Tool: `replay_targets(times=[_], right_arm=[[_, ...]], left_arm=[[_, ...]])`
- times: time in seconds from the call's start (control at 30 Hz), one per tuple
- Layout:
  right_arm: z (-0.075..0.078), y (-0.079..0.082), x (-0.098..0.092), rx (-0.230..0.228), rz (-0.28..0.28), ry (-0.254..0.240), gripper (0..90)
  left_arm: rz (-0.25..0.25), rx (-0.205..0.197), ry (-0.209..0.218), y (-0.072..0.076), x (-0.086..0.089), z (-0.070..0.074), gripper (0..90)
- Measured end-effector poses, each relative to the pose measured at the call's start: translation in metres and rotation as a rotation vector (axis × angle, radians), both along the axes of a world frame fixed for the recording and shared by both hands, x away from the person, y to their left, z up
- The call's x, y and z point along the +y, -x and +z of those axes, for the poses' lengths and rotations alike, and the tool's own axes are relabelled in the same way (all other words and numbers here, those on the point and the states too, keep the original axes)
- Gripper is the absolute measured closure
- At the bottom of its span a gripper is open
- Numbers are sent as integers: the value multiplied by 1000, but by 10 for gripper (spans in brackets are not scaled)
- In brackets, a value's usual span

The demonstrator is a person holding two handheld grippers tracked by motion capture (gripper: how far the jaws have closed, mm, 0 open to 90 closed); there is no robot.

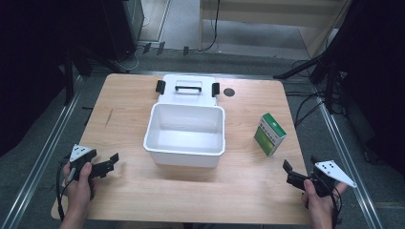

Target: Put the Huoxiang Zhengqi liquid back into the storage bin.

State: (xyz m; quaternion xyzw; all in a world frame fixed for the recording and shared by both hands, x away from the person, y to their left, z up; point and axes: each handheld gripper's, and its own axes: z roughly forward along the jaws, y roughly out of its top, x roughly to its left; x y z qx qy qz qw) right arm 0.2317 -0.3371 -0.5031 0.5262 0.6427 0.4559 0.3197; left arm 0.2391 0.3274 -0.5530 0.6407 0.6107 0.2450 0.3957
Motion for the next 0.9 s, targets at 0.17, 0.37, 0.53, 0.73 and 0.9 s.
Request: replay_targets(times=[0.17,0.37,0.53,0.73,0.9], right_arm=[[9,-3,0,20,25,30,0],[21,-12,2,102,42,74,0],[30,-20,5,181,51,119,0],[35,-33,11,319,84,188,0],[38,-45,14,436,102,219,0]], left_arm=[[1,0,-3,0,0,0,93],[1,-1,-3,0,0,0,93],[1,-1,0,0,0,0,92],[0,-2,-1,0,0,0,92],[1,-1,0,0,0,0,93]])
